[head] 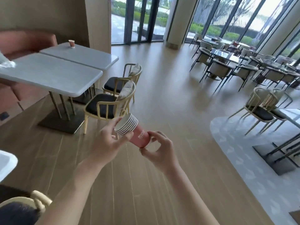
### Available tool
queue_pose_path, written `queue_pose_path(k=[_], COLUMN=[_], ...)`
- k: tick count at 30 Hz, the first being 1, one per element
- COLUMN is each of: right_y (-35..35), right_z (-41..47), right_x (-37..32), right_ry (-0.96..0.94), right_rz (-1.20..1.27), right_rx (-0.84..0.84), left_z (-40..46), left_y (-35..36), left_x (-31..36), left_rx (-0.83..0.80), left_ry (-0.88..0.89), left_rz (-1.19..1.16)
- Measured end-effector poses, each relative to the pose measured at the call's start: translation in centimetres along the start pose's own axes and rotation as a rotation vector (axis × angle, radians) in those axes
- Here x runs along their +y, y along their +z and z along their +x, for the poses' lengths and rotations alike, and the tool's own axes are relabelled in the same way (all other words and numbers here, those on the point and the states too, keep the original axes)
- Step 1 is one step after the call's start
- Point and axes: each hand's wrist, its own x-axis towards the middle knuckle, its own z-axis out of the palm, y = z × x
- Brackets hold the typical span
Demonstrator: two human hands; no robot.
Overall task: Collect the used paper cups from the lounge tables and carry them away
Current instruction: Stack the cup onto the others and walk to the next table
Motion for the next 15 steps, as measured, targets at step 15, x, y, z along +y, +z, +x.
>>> queue_pose_path(k=[15], right_y=[9.8], right_z=[22.5], right_x=[4.1], right_ry=[-0.234], right_rz=[0.160], right_rx=[-0.358], left_z=[13.5], left_y=[-4.2], left_x=[-6.1], left_rx=[0.376], left_ry=[-0.105], left_rz=[0.031])
